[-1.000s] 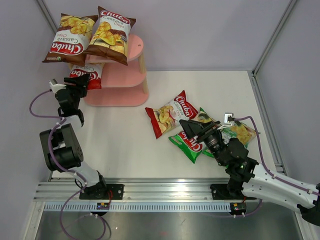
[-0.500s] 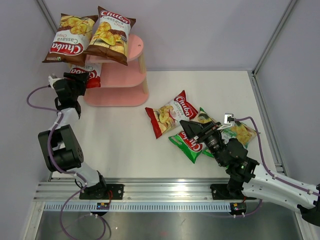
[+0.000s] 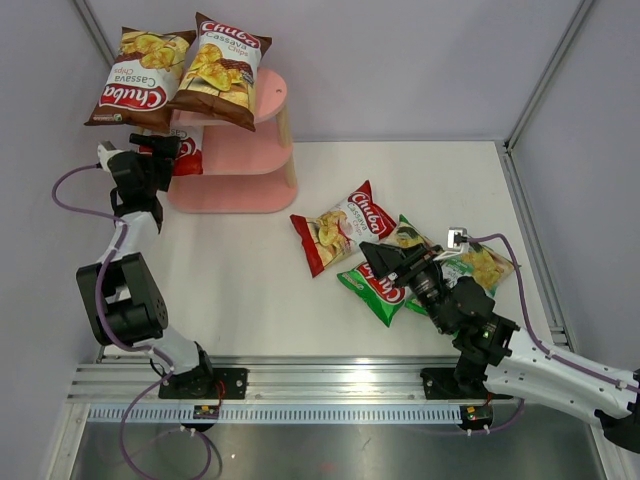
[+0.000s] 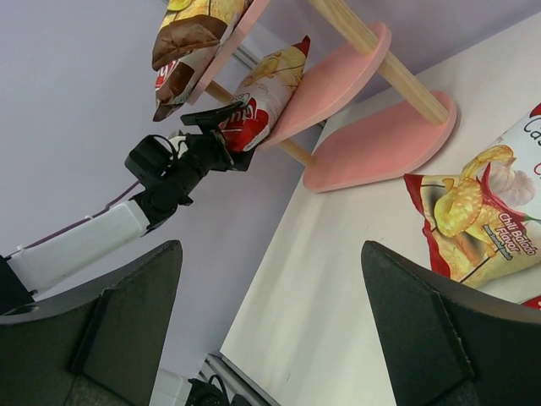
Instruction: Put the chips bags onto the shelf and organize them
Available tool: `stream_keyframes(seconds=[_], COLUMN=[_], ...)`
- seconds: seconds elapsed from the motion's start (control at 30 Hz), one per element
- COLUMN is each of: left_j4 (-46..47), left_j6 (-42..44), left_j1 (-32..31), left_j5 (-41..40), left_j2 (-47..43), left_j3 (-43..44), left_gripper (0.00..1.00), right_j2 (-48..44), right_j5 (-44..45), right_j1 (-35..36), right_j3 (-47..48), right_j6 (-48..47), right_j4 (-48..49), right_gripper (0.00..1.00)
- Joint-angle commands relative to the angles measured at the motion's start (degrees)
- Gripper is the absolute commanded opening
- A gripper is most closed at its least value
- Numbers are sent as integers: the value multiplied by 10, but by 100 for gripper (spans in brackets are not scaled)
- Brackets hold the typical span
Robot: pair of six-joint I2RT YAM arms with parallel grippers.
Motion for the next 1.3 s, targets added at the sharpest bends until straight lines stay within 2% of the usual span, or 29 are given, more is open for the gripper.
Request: stream_keyframes(seconds=[0.0,0.07,0.23,0.4,0.5,0.63,0.67,0.83,0.93,1.03,1.2,1.27], left_j4=[-24,-19,-26,-51,-65,-68,-68,-95,-140,-190,-232,-237], left_j6=[24,24,14,14,18,24,26,40,36,44,68,86], left_j1=[-1,-1,-1,0,0,-1,-1,0,0,-1,-1,-4], left_j5=[-25,-24,-25,-38,-46,-47,-48,-52,-53,-47,0,23], left_j2=[-34,-46,-69,-97,-112,-148,-152,-176,-202,-238,-304,-340], left_j3=[-25,-40,-68,-77,-81,-91,-91,-85,-93,-105,-149,-161], left_gripper=[96,99,99,99,99,99,99,99,99,99,99,99], right_j2=[-2,15,91,128,149,213,222,287,321,350,396,423], right_j5=[25,14,-15,-48,-93,-249,-266,-293,-357,-383,-418,-467], right_j1=[0,-1,-4,-19,-52,-145,-167,-193,-260,-305,-359,-392], right_j3=[12,24,89,120,130,152,153,173,184,208,270,284], right_j6=[-7,-28,-36,-24,-15,2,3,-27,-29,-58,-124,-158], right_j4=[-17,-26,-102,-132,-149,-172,-170,-175,-181,-211,-251,-262], right_gripper=[94,95,97,97,98,98,98,99,99,99,99,99])
